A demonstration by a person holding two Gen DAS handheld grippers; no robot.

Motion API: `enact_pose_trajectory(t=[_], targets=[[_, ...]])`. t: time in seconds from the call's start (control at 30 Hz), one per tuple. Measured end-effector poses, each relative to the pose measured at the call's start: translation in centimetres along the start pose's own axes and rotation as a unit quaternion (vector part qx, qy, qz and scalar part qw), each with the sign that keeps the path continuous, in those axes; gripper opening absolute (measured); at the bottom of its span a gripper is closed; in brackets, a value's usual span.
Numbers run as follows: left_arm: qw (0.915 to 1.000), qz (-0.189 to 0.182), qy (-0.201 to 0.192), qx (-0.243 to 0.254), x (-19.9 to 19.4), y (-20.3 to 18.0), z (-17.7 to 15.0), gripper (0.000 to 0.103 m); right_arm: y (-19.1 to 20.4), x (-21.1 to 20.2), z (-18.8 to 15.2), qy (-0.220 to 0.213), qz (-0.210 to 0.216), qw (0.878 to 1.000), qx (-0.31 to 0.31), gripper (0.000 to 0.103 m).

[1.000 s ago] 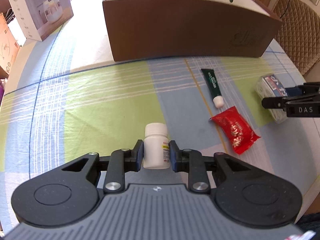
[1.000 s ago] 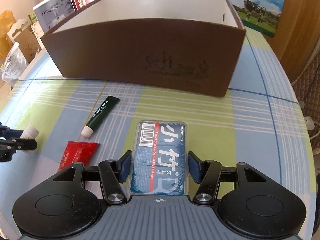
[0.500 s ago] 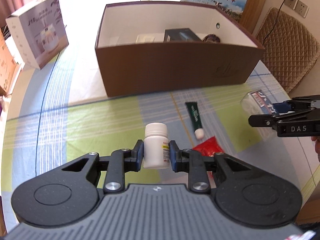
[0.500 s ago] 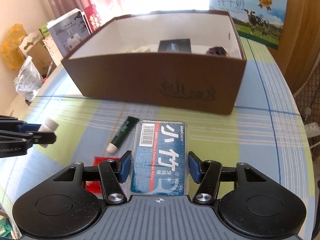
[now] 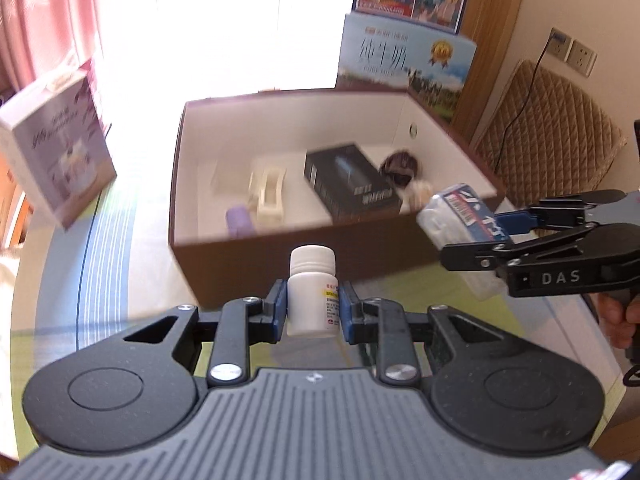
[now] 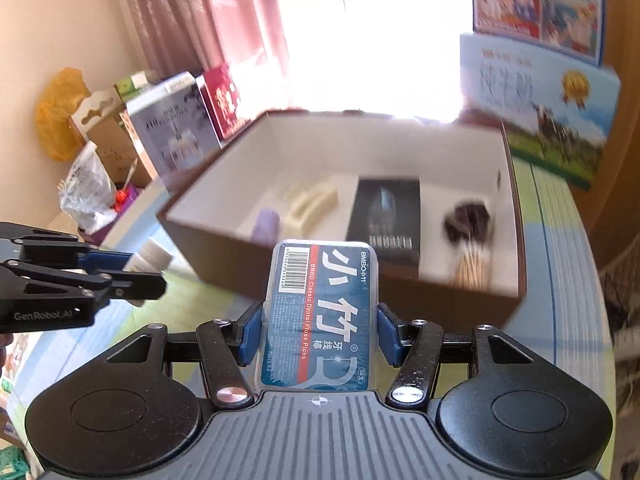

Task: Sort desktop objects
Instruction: 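Carry the pill bottle and toothpick box into the brown box and release both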

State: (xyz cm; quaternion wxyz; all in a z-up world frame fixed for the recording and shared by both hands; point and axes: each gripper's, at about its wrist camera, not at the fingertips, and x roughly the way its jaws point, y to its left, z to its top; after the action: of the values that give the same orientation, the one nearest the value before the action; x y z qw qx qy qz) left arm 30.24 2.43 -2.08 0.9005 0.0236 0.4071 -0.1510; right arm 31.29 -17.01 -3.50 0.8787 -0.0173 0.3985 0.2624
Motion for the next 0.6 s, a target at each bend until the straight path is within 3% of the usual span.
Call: enact_pose_trajectory(t=[0.3, 0.6], targets=[[0.9999, -0.01, -0.005, -0.009, 3.1, 1.3, 5.8, 0.022, -2.0, 1.9, 5.1, -0.02, -0.016, 1.0, -0.01, 0.055], [0.9992, -0.019, 0.027, -0.023, 8.1, 2.2, 8.8, 0.022, -5.9, 4.7, 7.0, 0.011, -0.06, 0.998, -0.006, 0.055]])
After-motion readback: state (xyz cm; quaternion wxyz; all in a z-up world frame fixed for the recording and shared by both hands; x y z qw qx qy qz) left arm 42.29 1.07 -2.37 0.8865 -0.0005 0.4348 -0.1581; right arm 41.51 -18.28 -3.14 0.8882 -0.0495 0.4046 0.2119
